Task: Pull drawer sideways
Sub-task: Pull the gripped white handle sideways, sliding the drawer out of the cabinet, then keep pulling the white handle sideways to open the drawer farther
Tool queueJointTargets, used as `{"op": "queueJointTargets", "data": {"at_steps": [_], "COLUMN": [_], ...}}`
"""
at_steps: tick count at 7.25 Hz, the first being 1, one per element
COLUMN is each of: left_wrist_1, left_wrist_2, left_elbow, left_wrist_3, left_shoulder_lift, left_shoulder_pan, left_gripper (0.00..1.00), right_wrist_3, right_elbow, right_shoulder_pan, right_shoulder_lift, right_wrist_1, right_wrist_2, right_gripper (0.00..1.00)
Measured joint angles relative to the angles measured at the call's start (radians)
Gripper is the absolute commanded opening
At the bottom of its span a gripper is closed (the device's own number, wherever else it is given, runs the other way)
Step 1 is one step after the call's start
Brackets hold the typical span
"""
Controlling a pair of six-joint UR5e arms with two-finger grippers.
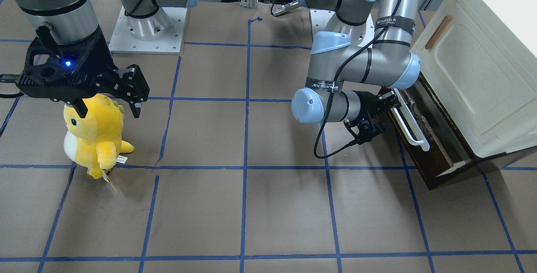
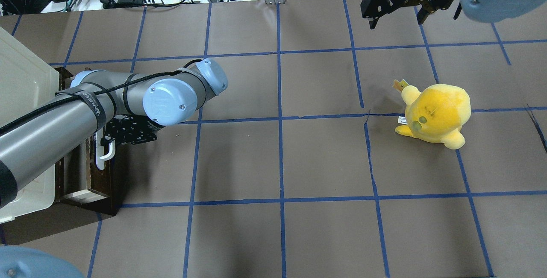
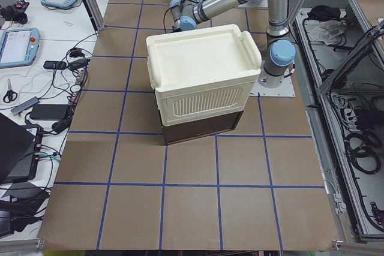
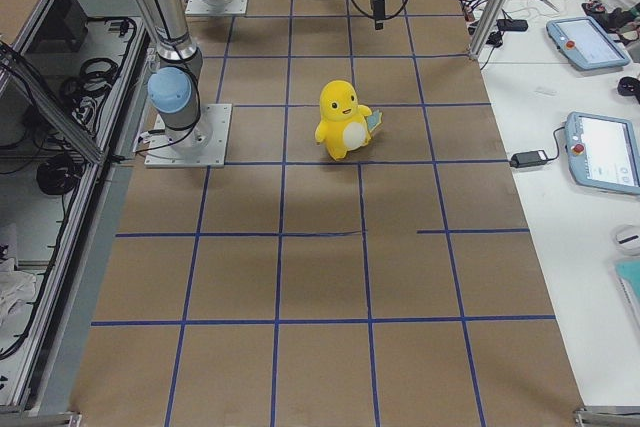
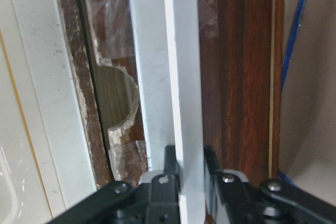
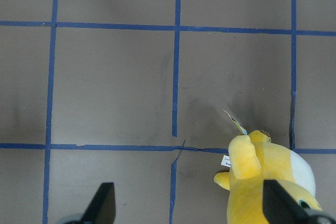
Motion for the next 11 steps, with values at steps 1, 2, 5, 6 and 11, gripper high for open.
{"op": "queueJointTargets", "data": {"at_steps": [1,2,5,6,11], "left_wrist_1": [0.000,0.000,0.001,0.002,0.002], "left_wrist_2": [0.000,0.000,0.000,0.000,0.000], "left_elbow": [0.002,0.002,0.003,0.003,0.003], "left_wrist_3": [0.003,0.005,0.007,0.008,0.004], "left_shoulder_lift": [0.000,-0.001,-0.002,-0.002,-0.003], "left_shoulder_pan": [-0.012,-0.019,-0.040,-0.050,-0.087], "left_gripper": [0.00,0.00,0.00,0.00,0.00], "right_wrist_3": [0.000,0.000,0.000,0.000,0.000], "right_elbow": [0.000,0.000,0.000,0.000,0.000], "right_shoulder_pan": [0.000,0.000,0.000,0.000,0.000], "right_shoulder_lift": [0.000,0.000,0.000,0.000,0.000], "right_wrist_1": [0.000,0.000,0.000,0.000,0.000], "right_wrist_2": [0.000,0.000,0.000,0.000,0.000], "right_gripper": [1.00,1.00,1.00,1.00,1.00]}}
